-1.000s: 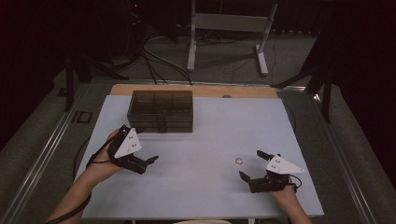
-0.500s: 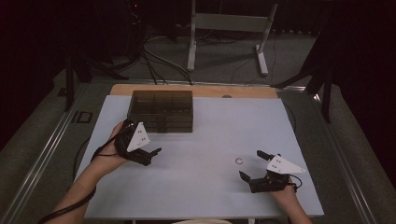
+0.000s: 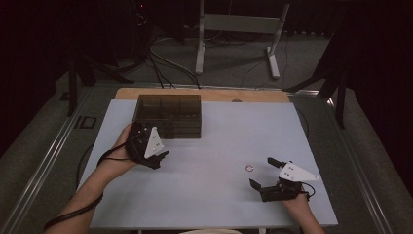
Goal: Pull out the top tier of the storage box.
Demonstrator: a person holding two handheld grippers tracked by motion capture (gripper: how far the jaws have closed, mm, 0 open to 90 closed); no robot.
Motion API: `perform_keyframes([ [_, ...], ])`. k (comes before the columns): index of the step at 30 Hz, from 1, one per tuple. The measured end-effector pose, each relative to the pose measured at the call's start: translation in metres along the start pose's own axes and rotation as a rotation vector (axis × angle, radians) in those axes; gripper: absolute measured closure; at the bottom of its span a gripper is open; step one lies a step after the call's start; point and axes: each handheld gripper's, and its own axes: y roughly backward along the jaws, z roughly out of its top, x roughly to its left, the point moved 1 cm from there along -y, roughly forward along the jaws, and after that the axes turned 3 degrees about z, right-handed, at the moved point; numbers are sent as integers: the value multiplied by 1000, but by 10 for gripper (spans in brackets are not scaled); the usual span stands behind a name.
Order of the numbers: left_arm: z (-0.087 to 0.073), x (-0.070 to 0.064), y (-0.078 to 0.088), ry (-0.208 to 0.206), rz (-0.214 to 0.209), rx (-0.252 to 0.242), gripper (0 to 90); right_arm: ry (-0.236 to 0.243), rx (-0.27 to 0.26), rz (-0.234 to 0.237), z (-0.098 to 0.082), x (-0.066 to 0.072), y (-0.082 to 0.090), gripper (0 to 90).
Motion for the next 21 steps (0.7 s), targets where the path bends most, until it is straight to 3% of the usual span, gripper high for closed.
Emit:
perform_keyframes([
  [7, 2, -3, -9, -37, 25, 36, 43, 3, 3, -5, 0, 0, 0, 1],
  [9, 3, -5, -12, -60, 42, 47, 43, 3, 5, -5, -1, -1, 0, 1],
  [13, 6, -9, -17, -142, 79, 82, 43, 2, 4, -4, -1, -1, 0, 1],
  [17, 8, -15, -23, -172, 126, 106, 43, 2, 3, -5, -1, 0, 0, 1],
  [21, 10, -19, -27, -223, 163, 168, 43, 2, 7, -6, -1, -1, 0, 1],
])
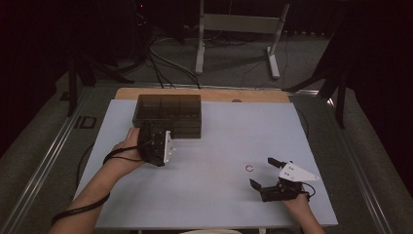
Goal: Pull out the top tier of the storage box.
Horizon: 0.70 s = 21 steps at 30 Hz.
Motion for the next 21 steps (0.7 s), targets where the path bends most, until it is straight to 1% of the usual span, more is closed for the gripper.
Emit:
perform_keyframes([
  [1, 0, -2, -1, -19, 15, 11, 43, 1, -1, 0, 0, 0, 0, 1],
  [2, 1, -4, -2, -30, 19, 20, 43, 1, -1, 1, 0, 0, 0, 1],
  [3, 1, -5, -3, -39, 12, 26, 43, 3, 3, -1, 0, 0, 0, 1],
  [4, 2, -6, -4, -42, 5, 31, 44, 5, 4, -5, 0, 0, 0, 1],
  [7, 4, -8, -6, -46, 18, 37, 43, 4, -3, -9, 0, 0, 1, 1],
  [9, 4, -9, -8, -60, 49, 56, 44, 4, 3, -9, 0, 0, 0, 1],
  [11, 5, -11, -9, -73, 77, 59, 44, 1, 3, -9, 0, -1, 0, 1],
  [13, 6, -13, -11, -81, 94, 65, 44, 4, 4, -9, 0, 0, 1, 1],
  [16, 7, -16, -14, -119, 118, 86, 47, -1, 5, -9, -1, -1, 1, 1],
  [20, 8, -19, -17, -160, 120, 88, 49, 1, 6, -9, -1, -1, 1, 1],
  [21, 9, -21, -18, -165, 127, 86, 49, -4, 6, -7, -1, -1, 1, 1],
])
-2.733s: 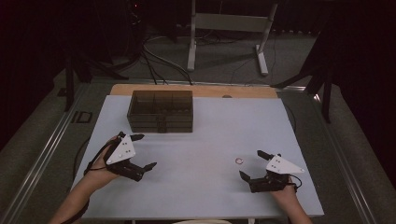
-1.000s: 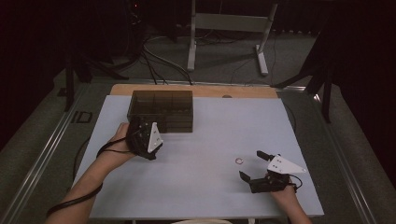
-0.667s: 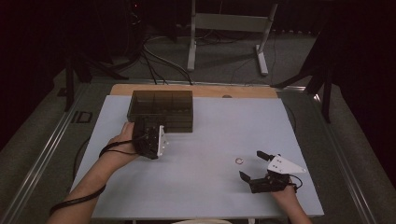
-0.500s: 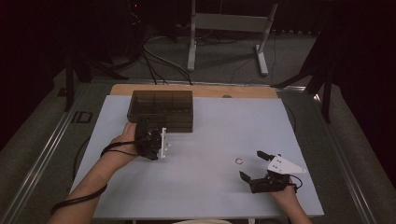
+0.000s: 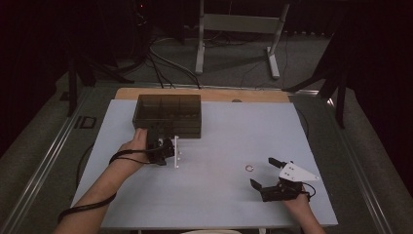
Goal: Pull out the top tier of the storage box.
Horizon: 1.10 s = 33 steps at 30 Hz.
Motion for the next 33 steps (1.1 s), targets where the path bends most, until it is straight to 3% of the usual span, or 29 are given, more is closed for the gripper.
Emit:
perform_keyframes([
  [2, 0, -2, -1, -23, 18, -2, 149, -2, -4, -1, 0, 0, 1, 1],
  [8, 1, -6, -8, -51, 24, 26, 177, -3, -6, -4, 0, -1, 1, 1],
  [9, 1, -6, -9, -58, 42, 25, 203, -3, -2, -2, 0, -1, 1, 1],
  [10, 1, -6, -9, -63, 48, 19, 293, -2, -1, -2, 0, -1, 1, 1],
  [12, 2, -6, -10, -66, 54, 21, 306, -5, -3, -1, 0, -1, 2, 1],
  [19, 3, -7, -18, -109, 94, 62, 491, -31, -19, 3, 0, -4, 3, 1],
  [27, 3, -6, -25, -106, 121, 83, 668, -28, -7, 0, -1, -4, 3, 1],
  [33, 3, -5, -28, -108, 137, 99, 718, -26, -6, -2, -1, -3, 3, 1],
])
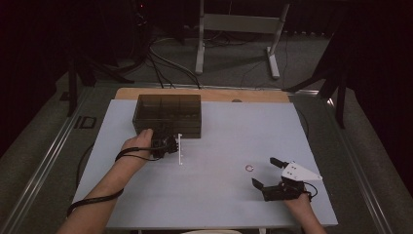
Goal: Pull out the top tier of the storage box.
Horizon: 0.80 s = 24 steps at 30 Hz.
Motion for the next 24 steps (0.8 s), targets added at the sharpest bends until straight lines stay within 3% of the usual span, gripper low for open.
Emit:
perform_keyframes([
  [4, 1, -1, -1, -7, 12, 5, 728, 1, 2, -2, 0, 0, 0, 1],
  [9, 2, 2, -1, -2, 15, 9, 804, 0, 4, -3, 0, 0, 0, 1],
  [24, 4, 1, 7, -23, 23, 22, 825, 3, 8, -7, 0, 0, -1, 1],
])
